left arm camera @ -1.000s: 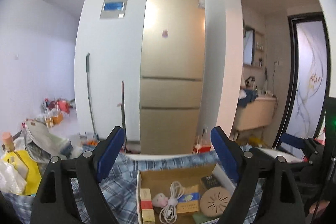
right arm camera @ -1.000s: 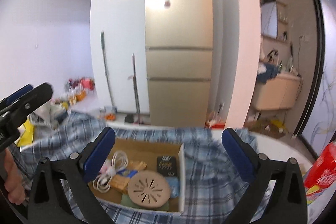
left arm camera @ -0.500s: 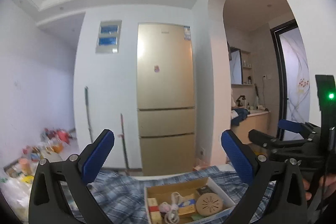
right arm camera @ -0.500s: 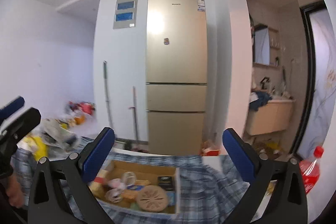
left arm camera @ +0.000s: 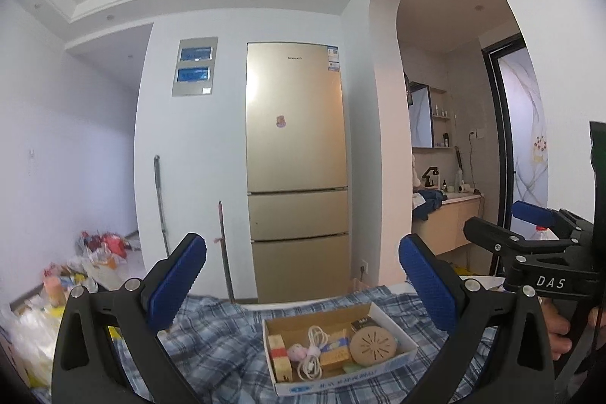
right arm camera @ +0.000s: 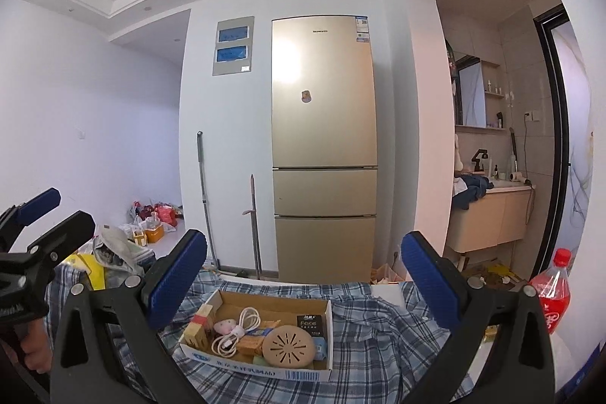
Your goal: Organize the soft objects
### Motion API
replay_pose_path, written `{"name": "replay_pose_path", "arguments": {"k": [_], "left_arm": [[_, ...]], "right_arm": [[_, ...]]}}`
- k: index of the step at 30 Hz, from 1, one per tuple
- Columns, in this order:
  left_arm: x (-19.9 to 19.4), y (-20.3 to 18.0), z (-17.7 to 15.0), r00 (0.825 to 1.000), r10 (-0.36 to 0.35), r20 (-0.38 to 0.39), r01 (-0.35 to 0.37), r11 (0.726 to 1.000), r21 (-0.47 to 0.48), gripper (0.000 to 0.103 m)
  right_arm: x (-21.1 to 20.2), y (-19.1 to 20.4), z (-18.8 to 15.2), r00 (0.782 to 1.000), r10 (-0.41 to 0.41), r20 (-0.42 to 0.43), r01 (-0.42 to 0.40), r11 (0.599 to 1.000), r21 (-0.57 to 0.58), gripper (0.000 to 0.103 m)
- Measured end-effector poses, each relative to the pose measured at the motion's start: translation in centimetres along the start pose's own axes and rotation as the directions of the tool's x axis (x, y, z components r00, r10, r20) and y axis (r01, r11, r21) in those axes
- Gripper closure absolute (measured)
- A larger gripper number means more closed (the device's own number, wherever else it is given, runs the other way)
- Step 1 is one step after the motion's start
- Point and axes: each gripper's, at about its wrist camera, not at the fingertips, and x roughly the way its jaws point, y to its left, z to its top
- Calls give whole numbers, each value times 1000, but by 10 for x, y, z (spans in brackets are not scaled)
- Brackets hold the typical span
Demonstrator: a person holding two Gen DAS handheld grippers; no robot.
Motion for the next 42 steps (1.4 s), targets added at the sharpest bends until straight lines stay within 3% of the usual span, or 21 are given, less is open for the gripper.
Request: {"name": "replay_pose_path", "arguments": {"k": [6, 9, 11, 15, 18, 42], "left_arm": [[0, 6, -37, 999, -14, -36, 12, 999, -44, 0], [3, 5, -52, 1000, 1, -22, -2, 1000, -20, 0], [6, 5, -58, 1000, 9, -15, -9, 1000, -12, 0], [7, 9, -87, 1000, 17, -17, -17, 1000, -4, 0], [15, 5, -100, 997, 50, -62, -47, 998, 46, 0], [28, -2, -112, 994, 36, -106, -27, 997, 79, 0]], "right_arm": [[3, 1, -39, 1000, -14, -9, 14, 999, -31, 1], [10, 1, -58, 999, -27, -35, 26, 999, -36, 1], [17, -1, -69, 995, -84, -50, 82, 996, -40, 1], [22, -6, -85, 994, -92, -66, 89, 995, -40, 0], [21, -8, -94, 993, -94, -68, 91, 995, -40, 1], [15, -14, -95, 992, -114, -59, 113, 994, -11, 0]]}}
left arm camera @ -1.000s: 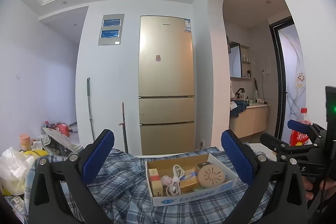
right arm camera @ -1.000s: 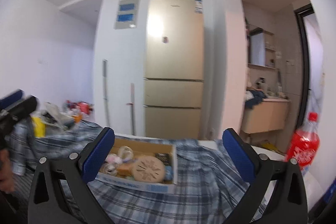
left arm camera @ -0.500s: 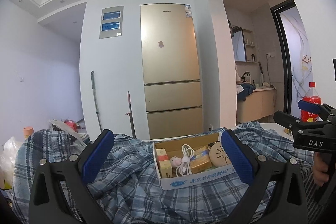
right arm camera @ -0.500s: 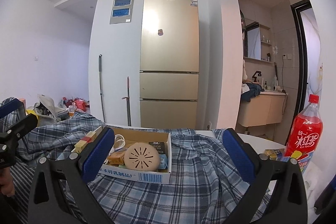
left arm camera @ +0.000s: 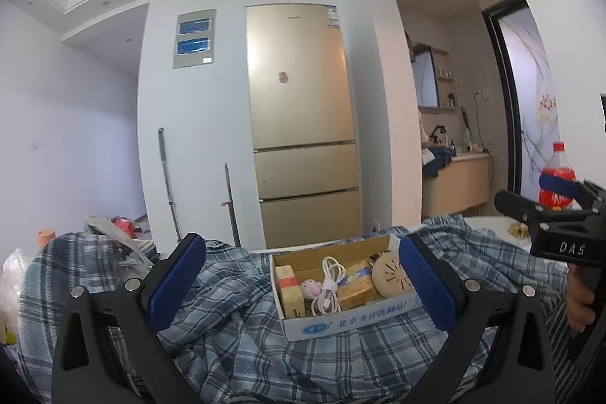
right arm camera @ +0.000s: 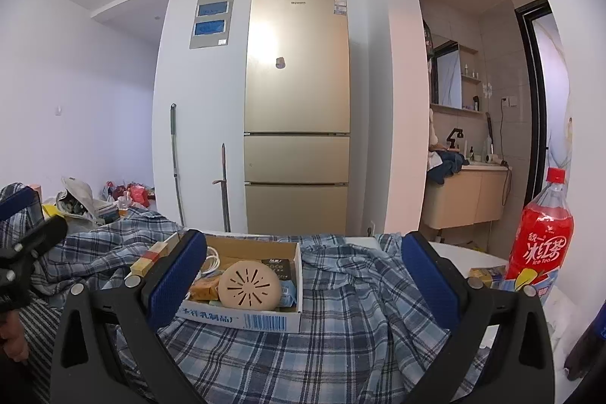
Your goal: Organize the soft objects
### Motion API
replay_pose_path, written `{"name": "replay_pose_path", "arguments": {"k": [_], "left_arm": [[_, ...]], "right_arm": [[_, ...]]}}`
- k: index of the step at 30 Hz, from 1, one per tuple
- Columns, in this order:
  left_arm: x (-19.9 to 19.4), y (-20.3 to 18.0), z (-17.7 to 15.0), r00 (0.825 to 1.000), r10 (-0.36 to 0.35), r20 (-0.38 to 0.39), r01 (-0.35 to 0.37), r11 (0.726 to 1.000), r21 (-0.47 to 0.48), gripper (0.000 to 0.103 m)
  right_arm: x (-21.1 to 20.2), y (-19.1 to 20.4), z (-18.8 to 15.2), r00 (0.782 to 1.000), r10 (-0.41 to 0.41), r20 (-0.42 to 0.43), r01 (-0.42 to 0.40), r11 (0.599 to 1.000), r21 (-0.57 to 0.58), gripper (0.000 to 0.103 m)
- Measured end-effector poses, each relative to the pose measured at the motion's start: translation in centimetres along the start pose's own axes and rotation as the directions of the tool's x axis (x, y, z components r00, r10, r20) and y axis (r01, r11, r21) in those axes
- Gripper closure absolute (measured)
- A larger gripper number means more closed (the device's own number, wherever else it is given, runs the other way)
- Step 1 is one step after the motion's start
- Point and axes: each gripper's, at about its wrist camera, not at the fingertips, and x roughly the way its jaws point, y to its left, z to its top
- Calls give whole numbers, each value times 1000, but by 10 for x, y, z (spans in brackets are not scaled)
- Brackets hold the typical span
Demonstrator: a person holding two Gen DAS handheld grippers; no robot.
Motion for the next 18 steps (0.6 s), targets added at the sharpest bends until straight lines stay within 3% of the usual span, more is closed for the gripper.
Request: {"name": "replay_pose_path", "arguments": {"k": [5, 18], "left_arm": [[-8, 1, 0, 999, -3, 38, 4, 1000, -8, 0], [-5, 7, 1, 1000, -10, 21, 11, 999, -34, 0]], "right_arm": [[2, 3, -1, 1000, 2, -9, -2, 1000, -16, 0], [4, 3, -2, 1000, 3, -20, -3, 1000, -13, 0]]}}
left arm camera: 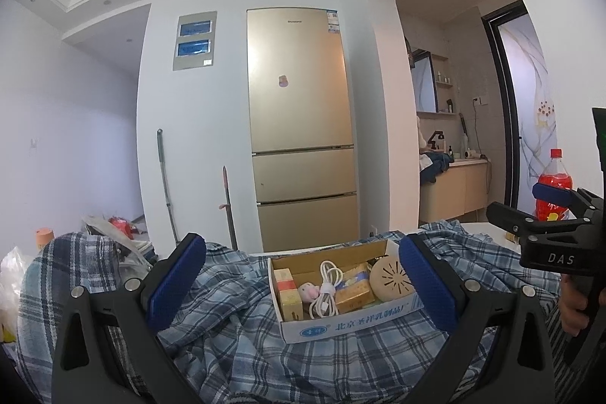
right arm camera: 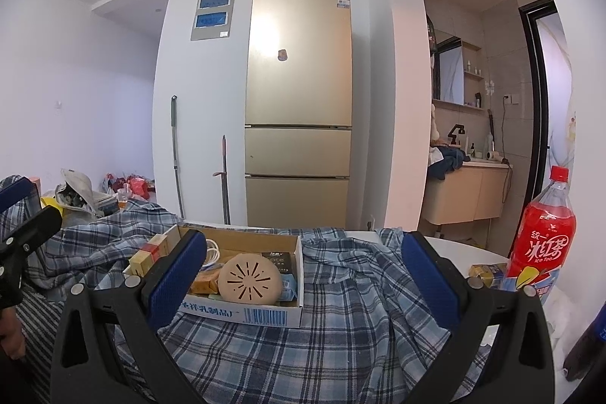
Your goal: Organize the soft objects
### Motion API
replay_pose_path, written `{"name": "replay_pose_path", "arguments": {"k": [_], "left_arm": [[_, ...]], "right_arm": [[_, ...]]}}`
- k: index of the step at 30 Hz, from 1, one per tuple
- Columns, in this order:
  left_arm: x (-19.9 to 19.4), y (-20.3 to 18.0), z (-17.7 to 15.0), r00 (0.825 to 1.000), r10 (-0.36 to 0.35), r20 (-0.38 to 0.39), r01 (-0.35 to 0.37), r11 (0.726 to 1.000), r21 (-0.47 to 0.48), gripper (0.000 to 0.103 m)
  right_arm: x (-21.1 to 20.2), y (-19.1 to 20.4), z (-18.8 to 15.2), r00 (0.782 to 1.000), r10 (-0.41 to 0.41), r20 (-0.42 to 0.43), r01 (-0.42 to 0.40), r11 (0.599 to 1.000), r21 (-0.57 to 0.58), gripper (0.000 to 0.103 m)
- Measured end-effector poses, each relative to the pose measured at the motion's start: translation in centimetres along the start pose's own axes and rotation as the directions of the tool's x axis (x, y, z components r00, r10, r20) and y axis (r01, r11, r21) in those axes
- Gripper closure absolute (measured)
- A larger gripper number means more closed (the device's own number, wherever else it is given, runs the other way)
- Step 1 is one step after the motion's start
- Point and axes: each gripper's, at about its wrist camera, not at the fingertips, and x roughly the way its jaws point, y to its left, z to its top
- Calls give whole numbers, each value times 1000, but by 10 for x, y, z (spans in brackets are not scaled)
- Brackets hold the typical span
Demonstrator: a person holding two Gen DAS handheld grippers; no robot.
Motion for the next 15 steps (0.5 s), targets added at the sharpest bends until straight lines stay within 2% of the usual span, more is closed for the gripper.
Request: {"name": "replay_pose_path", "arguments": {"k": [5, 15], "left_arm": [[0, 5, 1, 1000, 0, 0, 0, 1000, -23, 0], [4, 6, 1, 1000, -8, -21, 8, 999, -35, 0]], "right_arm": [[-4, 2, 0, 1000, 1, 19, -1, 1000, -9, 0], [-2, 9, -3, 1000, 5, 4, -5, 999, -40, 1]]}}
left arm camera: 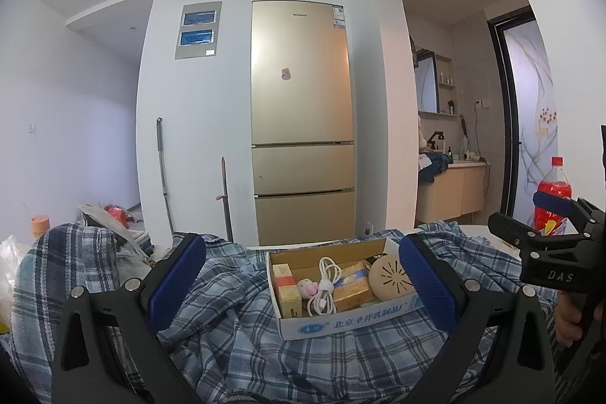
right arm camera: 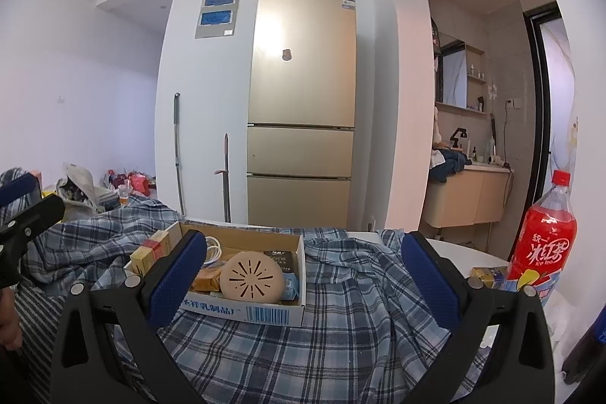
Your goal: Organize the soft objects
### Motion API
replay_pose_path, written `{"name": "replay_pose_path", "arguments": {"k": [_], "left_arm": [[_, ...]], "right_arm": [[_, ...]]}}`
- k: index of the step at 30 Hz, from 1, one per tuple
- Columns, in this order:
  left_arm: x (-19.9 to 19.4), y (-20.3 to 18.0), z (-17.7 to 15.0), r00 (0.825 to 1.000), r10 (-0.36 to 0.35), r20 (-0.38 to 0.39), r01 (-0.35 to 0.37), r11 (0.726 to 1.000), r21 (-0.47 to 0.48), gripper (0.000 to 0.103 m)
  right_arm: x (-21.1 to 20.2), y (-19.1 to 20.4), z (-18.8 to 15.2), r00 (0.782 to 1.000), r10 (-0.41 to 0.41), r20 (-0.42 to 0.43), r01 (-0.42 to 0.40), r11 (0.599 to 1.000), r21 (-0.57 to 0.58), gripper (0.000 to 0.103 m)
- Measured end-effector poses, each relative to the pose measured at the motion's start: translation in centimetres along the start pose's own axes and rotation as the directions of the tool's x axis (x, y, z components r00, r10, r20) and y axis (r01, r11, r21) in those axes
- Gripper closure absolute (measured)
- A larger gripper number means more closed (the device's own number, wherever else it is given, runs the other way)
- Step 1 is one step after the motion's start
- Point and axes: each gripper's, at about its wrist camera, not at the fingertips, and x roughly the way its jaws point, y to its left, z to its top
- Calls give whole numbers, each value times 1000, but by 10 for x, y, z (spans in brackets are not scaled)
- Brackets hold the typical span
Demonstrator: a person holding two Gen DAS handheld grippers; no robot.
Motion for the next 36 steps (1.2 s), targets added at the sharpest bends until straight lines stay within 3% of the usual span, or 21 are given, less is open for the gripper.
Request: {"name": "replay_pose_path", "arguments": {"k": [22, 29, 36], "left_arm": [[-2, 3, -4, 1000, 5, 13, -5, 1000, -8, 0], [-2, 1, -2, 1000, 1, -3, -1, 1000, 2, 0], [-11, 0, 1, 999, 15, 35, -16, 1000, 6, 0]], "right_arm": [[-9, -2, 2, 999, -3, 33, 4, 1000, -8, 0], [-25, 16, 2, 993, 1, 120, 10, 996, -87, 0], [-27, 26, 2, 990, -18, 139, 36, 992, -123, 0]]}}
